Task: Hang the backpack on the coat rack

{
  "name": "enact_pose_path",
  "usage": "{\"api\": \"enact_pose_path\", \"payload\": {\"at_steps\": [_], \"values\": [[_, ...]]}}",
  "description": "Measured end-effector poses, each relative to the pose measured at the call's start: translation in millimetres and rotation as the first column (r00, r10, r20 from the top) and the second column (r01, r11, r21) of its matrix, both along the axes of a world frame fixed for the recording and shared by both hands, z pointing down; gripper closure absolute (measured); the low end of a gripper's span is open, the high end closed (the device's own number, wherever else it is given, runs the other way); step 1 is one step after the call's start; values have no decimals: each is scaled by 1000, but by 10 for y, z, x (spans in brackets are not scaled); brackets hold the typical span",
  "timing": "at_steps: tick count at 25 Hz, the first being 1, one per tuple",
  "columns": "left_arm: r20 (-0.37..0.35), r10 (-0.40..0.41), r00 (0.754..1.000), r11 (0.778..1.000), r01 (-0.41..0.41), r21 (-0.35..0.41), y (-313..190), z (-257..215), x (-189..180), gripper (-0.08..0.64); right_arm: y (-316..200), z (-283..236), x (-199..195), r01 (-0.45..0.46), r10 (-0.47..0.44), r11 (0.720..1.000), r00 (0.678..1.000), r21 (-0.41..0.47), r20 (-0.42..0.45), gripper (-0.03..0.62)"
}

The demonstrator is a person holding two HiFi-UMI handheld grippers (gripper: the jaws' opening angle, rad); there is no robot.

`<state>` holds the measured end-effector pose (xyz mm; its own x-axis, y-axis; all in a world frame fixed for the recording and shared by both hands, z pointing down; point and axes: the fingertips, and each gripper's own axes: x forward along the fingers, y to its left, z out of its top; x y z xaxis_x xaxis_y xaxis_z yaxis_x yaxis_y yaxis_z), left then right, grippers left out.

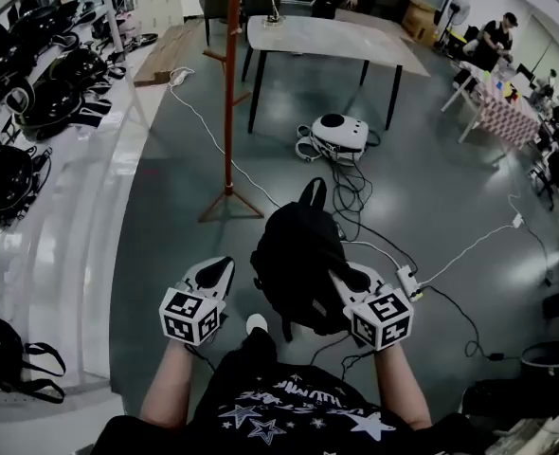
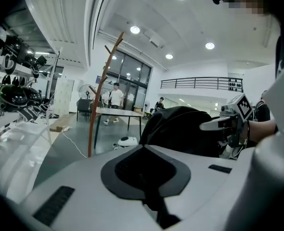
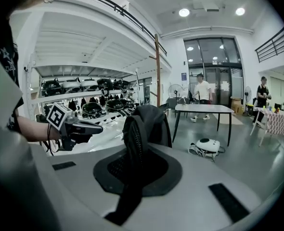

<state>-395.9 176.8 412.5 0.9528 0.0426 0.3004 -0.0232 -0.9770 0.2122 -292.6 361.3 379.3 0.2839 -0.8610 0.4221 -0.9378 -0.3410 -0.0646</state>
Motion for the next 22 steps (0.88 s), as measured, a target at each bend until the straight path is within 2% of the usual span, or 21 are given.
{"api": "enact_pose_path", "payload": {"at_steps": [5,11,18,22], "values": [[-22,-5,1000,999,6,42,-641,-76,434,538,-635,-71,549,10,-10,1000,1000,-8,-8,574],[-19,-82,996,996,81,-38,-1290,105,634,538,-1273,-158,1057,35,-36,999,999,-15,-37,574],[-4,-134,991,990,133,-42,-1646,173,699,538,-1839,-81,1436,118,-121,991,991,-63,-51,574],[18,-184,983,981,184,-55,-1814,277,784,538,-2024,22,1687,166,-168,983,985,-74,-30,574]]}}
